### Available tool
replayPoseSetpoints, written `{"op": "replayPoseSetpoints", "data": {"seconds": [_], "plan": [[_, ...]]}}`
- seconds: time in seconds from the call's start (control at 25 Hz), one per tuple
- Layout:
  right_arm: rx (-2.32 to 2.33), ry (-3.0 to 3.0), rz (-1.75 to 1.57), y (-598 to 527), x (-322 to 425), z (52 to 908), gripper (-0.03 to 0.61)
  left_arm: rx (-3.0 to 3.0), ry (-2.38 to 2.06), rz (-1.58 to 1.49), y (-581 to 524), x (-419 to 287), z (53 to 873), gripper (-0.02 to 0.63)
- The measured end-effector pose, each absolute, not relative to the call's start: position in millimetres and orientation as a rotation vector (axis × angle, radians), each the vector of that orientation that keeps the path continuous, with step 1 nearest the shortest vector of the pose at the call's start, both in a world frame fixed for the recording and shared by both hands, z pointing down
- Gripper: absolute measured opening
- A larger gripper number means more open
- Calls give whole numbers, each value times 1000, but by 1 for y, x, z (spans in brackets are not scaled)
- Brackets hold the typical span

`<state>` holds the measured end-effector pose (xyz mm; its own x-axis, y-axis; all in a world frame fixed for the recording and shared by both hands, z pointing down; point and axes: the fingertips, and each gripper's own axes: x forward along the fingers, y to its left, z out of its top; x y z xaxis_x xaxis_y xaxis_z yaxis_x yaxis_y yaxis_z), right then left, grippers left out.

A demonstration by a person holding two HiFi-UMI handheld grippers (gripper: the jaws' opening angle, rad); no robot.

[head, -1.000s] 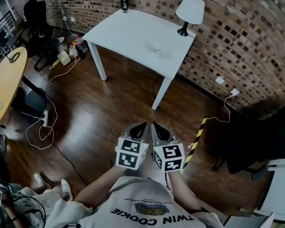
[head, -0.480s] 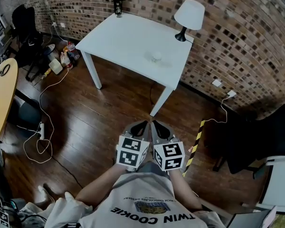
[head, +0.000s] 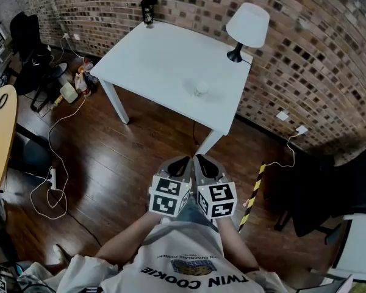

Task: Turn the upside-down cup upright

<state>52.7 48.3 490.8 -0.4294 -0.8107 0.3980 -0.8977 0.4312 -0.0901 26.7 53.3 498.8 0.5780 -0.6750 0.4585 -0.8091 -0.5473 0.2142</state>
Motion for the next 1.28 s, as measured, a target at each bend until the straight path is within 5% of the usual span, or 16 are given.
{"op": "replayPoseSetpoints", "data": {"seconds": [0.52,1.28], "plan": [[1365,-2364,454,-121,89,519,22,2327,-1282,480,-111,53,511,6],[1252,-2282,407,-240,101,589,282,2305,-1368,556,-205,46,514,6]]}}
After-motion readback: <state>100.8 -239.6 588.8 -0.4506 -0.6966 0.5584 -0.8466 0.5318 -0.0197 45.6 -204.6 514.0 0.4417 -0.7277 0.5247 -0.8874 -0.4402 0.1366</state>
